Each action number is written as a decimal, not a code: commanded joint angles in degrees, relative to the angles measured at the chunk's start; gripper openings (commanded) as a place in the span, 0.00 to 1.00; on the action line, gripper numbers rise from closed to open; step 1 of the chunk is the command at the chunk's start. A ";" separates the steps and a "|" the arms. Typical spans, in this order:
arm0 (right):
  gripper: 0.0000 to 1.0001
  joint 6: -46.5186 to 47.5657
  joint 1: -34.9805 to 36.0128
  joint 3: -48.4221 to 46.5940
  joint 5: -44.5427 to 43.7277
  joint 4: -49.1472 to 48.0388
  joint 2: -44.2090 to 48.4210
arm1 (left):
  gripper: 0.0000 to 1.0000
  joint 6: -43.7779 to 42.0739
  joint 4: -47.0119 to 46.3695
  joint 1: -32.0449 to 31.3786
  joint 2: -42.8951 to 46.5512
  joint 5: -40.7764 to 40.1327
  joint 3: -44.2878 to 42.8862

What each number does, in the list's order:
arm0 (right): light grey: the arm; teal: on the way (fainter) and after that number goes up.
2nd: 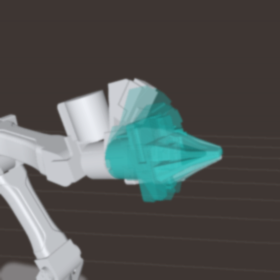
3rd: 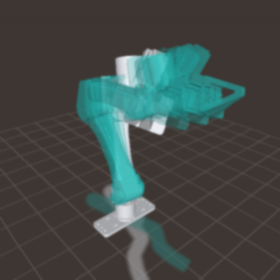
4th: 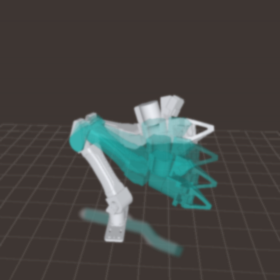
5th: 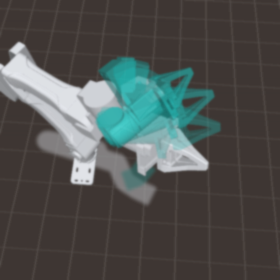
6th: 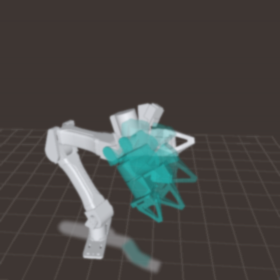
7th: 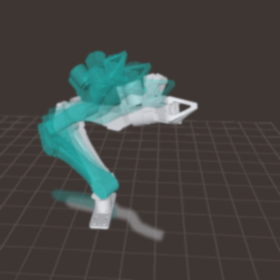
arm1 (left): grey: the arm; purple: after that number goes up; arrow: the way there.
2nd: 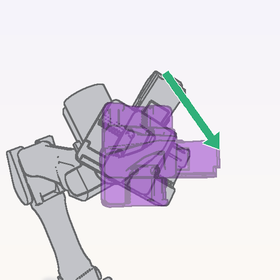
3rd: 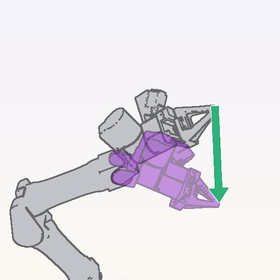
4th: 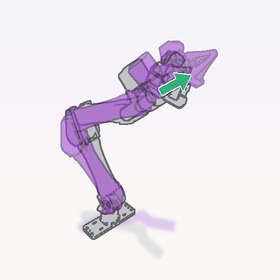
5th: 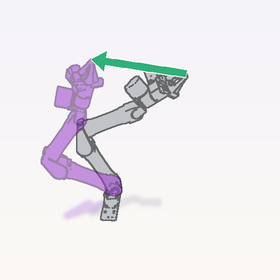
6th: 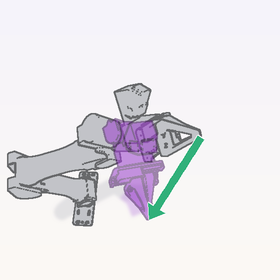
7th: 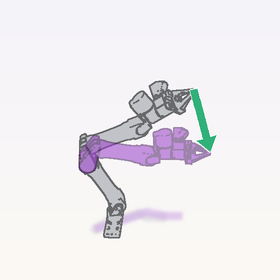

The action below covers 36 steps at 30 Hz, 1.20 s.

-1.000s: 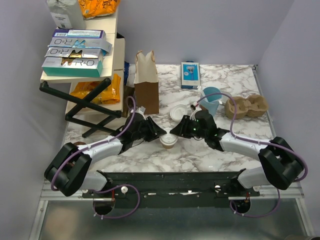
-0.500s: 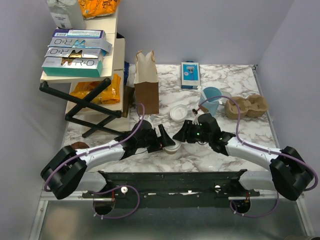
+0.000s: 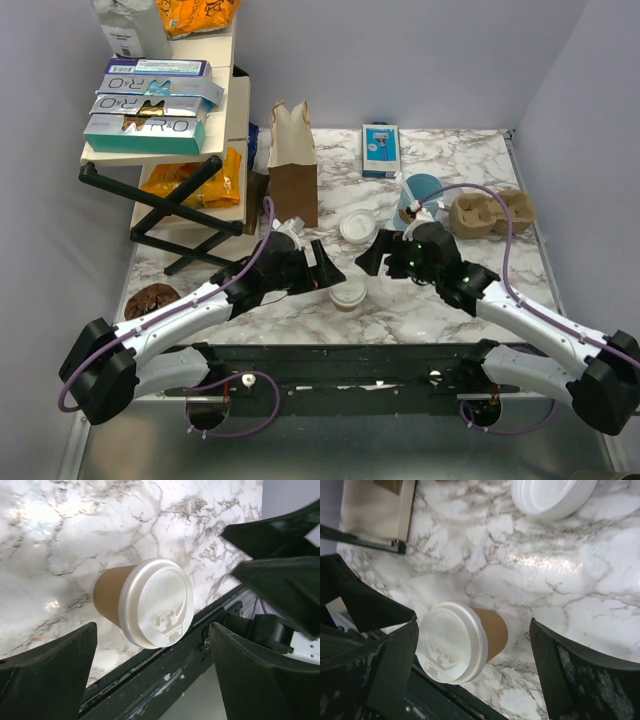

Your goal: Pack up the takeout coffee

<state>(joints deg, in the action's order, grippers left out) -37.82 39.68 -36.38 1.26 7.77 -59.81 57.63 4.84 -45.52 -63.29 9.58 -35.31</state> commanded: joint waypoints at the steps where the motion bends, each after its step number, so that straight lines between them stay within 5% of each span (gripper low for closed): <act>1: 1.00 2.84 -0.04 -3.69 -14.15 8.46 5.22 | 0.99 -4.01 7.28 -0.36 3.51 -6.15 -2.13; 10: 1.00 4.43 -5.38 -7.64 -33.59 22.96 19.03 | 0.99 -8.93 11.33 -0.10 10.37 -13.89 -3.19; 20: 1.00 9.61 -43.18 -15.90 -10.24 25.81 5.97 | 0.99 -10.16 7.03 0.08 6.96 -9.86 -2.31; 25: 0.96 15.57 -44.87 -26.88 -10.75 26.15 -7.31 | 0.99 -11.57 6.58 0.34 3.96 -7.04 -3.45; 32: 0.69 21.21 -44.87 -36.13 -6.97 30.46 -22.71 | 0.99 -12.89 5.62 1.13 4.39 -5.54 -2.66; 36: 0.64 23.32 -44.87 -37.71 -3.11 30.64 -26.32 | 0.99 -13.42 5.62 1.74 5.19 -4.93 -2.13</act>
<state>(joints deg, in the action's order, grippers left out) -18.61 -4.95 -71.42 -7.25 35.09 -83.61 46.02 11.90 -44.58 -59.68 2.81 -37.50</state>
